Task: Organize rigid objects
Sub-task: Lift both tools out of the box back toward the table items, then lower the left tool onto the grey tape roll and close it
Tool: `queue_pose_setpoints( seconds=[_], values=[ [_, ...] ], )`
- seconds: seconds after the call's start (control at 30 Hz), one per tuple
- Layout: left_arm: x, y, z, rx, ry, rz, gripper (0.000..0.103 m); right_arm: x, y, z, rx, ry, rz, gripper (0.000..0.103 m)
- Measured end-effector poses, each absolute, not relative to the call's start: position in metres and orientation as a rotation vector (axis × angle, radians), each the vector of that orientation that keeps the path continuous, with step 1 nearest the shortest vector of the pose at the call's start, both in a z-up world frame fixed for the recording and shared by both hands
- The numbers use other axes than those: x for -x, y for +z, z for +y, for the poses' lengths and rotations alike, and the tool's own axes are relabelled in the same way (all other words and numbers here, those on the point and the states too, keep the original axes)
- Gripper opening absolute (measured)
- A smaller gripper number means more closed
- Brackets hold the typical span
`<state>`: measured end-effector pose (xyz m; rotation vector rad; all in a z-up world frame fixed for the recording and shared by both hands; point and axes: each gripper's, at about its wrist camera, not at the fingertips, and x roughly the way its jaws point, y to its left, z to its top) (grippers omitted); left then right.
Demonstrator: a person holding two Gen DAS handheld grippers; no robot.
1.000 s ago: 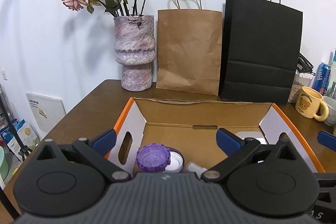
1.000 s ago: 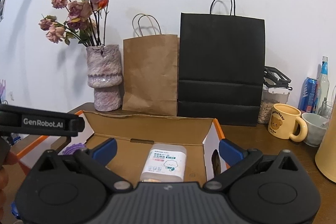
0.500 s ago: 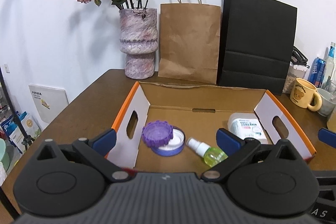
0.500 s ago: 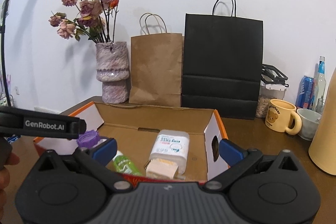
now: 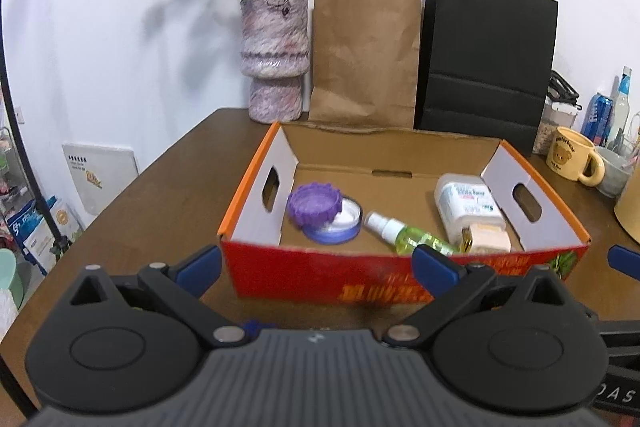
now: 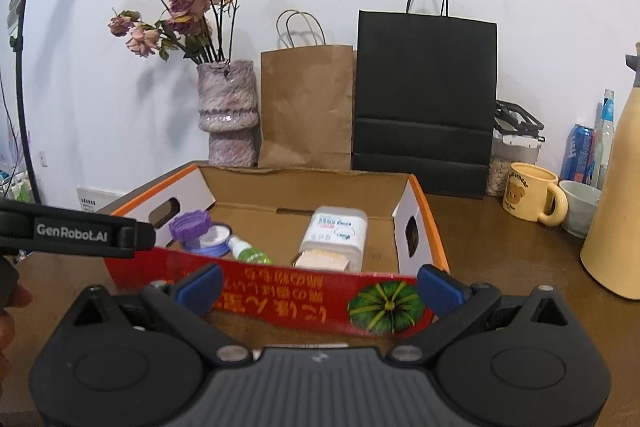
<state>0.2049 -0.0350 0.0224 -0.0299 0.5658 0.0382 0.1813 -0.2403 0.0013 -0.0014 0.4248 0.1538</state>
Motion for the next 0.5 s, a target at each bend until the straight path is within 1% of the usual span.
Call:
queue_pose_setpoints(
  seconds=[0.5],
  values=[
    [-0.174, -0.008, -0.023, 0.027, 0.033, 0.675, 0.103, -0.148, -0.016, -0.239, 0.031, 0.163, 0.485, 0.103]
  ],
)
